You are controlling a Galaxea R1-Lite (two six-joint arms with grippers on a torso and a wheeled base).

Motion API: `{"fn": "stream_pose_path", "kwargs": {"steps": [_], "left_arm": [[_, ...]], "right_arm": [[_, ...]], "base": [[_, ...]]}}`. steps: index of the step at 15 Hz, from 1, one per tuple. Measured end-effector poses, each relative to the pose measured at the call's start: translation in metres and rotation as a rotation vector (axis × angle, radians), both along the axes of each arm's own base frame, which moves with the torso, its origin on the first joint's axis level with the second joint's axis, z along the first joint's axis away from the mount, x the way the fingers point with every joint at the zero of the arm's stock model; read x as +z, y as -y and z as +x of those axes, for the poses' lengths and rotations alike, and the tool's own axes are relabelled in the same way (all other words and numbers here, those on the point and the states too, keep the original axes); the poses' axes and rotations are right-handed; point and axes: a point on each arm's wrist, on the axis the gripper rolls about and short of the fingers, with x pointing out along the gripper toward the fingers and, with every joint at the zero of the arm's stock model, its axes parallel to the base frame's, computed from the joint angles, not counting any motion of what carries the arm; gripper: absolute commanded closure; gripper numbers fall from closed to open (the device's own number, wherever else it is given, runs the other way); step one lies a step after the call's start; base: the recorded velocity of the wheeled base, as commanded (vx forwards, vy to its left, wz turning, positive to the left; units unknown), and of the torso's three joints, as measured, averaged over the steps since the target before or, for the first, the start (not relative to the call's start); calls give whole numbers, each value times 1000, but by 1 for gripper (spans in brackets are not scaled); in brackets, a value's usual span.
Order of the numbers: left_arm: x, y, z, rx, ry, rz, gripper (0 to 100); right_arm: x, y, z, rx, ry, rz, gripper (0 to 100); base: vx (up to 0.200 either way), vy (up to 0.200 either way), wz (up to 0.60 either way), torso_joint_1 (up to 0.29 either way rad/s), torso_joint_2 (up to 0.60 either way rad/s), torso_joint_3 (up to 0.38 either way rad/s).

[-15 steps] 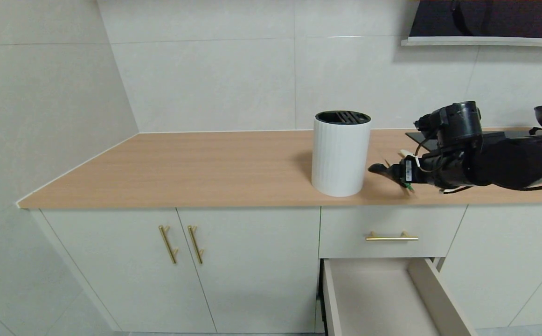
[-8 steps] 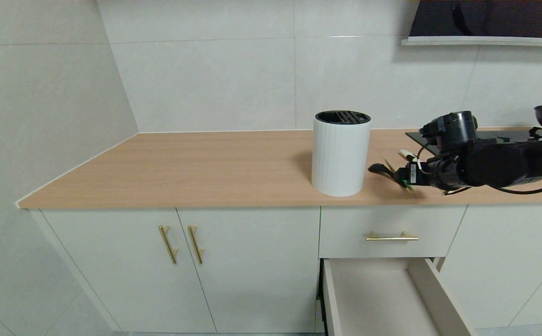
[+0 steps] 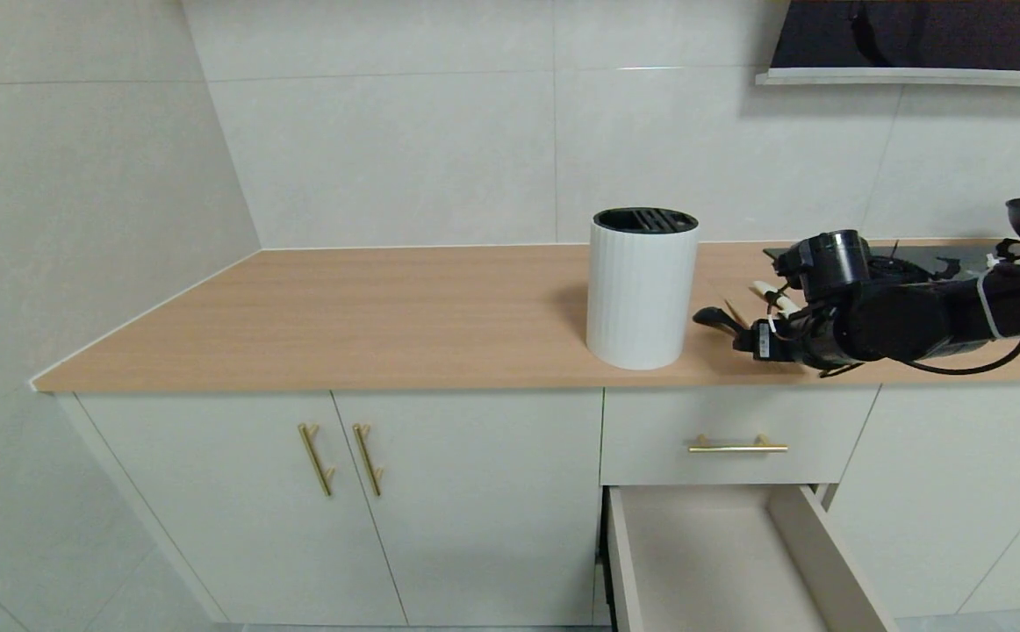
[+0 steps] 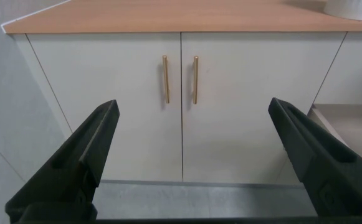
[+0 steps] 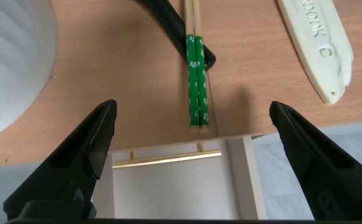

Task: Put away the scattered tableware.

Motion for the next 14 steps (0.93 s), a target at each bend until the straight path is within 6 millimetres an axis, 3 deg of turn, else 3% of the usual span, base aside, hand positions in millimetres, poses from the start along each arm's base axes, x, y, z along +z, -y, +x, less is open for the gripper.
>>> {"fn": "stream_pose_path", "kwargs": {"steps": [6,7,14], "left_arm": [[0,0,0,0,0,0,0],[0,0,0,0,0,0,0],[0,0,0,0,0,0,0]], "right_arm": [[-12,4,10,-24,-15,13,0],[-13,5,12,-28,-17,13,100],[-17,8,14,-36,-23,14,100]], "base": [[0,0,0,0,0,0],[0,0,0,0,0,0],[0,0,0,0,0,0]]}}
